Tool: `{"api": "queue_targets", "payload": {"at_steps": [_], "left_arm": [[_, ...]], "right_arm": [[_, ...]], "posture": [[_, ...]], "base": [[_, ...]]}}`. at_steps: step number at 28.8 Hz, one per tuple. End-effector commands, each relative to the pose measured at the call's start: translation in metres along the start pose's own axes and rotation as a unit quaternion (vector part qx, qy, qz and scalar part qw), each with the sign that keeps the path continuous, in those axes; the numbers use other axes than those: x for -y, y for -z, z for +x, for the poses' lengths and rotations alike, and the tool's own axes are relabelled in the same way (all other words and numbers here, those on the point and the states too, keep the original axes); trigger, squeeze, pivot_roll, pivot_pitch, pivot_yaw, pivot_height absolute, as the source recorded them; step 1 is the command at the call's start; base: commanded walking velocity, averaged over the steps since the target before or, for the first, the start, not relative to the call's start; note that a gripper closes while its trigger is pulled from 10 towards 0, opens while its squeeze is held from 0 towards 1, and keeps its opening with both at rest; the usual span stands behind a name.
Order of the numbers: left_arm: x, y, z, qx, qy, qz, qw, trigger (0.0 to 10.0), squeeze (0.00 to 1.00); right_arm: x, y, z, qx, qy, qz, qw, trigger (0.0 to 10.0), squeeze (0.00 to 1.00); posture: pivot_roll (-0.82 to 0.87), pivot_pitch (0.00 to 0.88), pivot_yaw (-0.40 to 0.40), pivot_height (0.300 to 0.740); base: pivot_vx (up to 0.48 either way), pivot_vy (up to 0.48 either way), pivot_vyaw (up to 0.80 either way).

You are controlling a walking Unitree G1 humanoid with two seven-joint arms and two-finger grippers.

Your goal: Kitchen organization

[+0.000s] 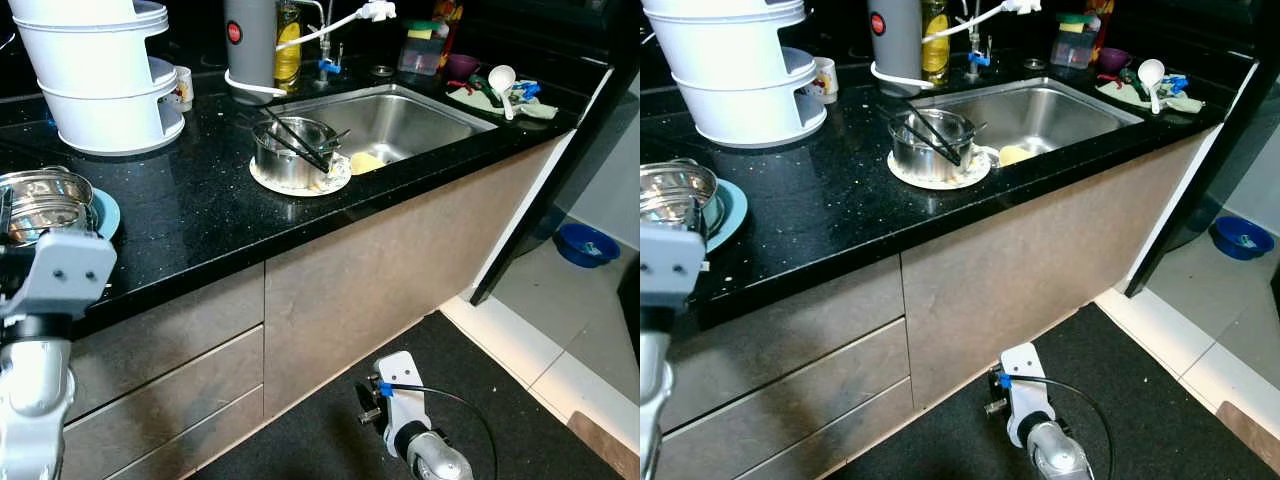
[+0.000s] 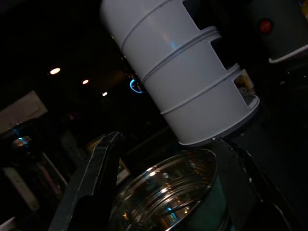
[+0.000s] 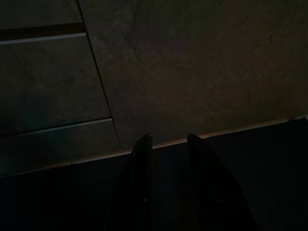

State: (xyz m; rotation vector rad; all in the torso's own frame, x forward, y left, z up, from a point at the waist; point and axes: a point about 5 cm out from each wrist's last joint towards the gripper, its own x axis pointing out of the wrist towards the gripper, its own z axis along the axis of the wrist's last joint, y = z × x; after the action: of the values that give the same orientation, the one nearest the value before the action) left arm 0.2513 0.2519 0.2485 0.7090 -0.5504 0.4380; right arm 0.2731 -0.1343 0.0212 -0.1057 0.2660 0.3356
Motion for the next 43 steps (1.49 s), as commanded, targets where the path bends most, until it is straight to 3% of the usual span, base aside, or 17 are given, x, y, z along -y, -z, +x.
{"api": "queue_targets", "payload": {"at_steps": [1,7,15,17,19,20,22,23,24,25,30,42,43], "left_arm": [[0.006,0.011,0.003,-0.035,0.028,-0.001,0.999,10.0,0.00],[0.018,0.021,0.017,-0.058,0.064,-0.021,0.996,10.0,0.00],[0.019,0.025,0.022,-0.070,0.070,-0.018,0.995,10.0,0.00],[0.017,0.026,0.022,-0.080,0.063,-0.019,0.995,4.3,0.00],[0.016,0.027,0.021,-0.084,0.061,-0.020,0.994,4.3,0.00],[0.012,0.030,0.020,-0.097,0.054,-0.018,0.994,2.0,0.00],[0.010,0.031,0.020,-0.100,0.052,-0.016,0.993,2.0,0.00],[0.008,0.033,0.019,-0.104,0.052,-0.007,0.993,6.0,0.00],[0.008,0.033,0.019,-0.104,0.052,-0.007,0.993,6.0,0.00],[0.006,0.034,0.018,-0.106,0.050,0.000,0.993,10.0,0.00],[0.001,0.036,0.017,-0.114,0.045,0.008,0.993,10.0,0.00],[0.008,0.036,0.020,-0.111,0.066,0.003,0.992,10.0,0.00],[0.010,0.035,0.020,-0.110,0.071,0.001,0.991,6.2,0.00]], "right_arm": [[0.000,0.003,-0.001,-0.004,-0.001,0.006,1.000,10.0,0.00],[0.003,0.002,0.001,-0.003,0.006,0.014,1.000,10.0,0.00],[0.004,0.003,0.000,-0.004,0.009,0.015,1.000,10.0,0.00],[0.005,0.003,-0.001,-0.004,0.010,0.015,1.000,10.0,0.00],[0.006,0.003,-0.001,-0.004,0.011,0.015,1.000,10.0,0.00],[0.006,0.003,-0.001,-0.005,0.012,0.016,1.000,10.0,0.00],[0.007,0.003,-0.001,-0.005,0.012,0.016,1.000,10.0,0.00],[0.007,0.003,-0.001,-0.005,0.012,0.017,1.000,10.0,0.00],[0.007,0.003,-0.001,-0.005,0.012,0.017,1.000,10.0,0.00],[0.007,0.003,-0.001,-0.005,0.012,0.018,1.000,10.0,0.00],[0.006,0.003,0.001,-0.006,0.009,0.020,1.000,10.0,0.00],[0.009,0.001,0.003,-0.005,0.013,0.023,1.000,10.0,0.00],[0.010,0.002,0.002,-0.005,0.015,0.024,1.000,10.0,0.00]], "posture": [[0.01,0.131,-0.082,0.740],[0.00,0.128,-0.076,0.740],[0.00,0.131,-0.071,0.740],[0.00,0.133,-0.071,0.740],[0.00,0.133,-0.071,0.740],[0.00,0.136,-0.073,0.740],[0.00,0.136,-0.073,0.740],[0.00,0.136,-0.075,0.740],[0.00,0.136,-0.075,0.740],[0.00,0.138,-0.076,0.740],[0.01,0.138,-0.082,0.740],[0.01,0.129,-0.074,0.740],[0.01,0.128,-0.072,0.740]], "base": [[0.000,0.000,0.00],[0.000,0.000,0.00],[0.000,0.000,0.00],[0.000,0.000,0.00],[0.000,0.000,0.00],[0.000,0.000,0.00],[0.000,0.000,0.00],[0.000,0.000,0.00],[0.000,0.000,0.00],[0.000,0.000,0.00],[0.000,0.000,0.00],[0.000,0.000,0.00],[0.000,0.000,0.00]]}}
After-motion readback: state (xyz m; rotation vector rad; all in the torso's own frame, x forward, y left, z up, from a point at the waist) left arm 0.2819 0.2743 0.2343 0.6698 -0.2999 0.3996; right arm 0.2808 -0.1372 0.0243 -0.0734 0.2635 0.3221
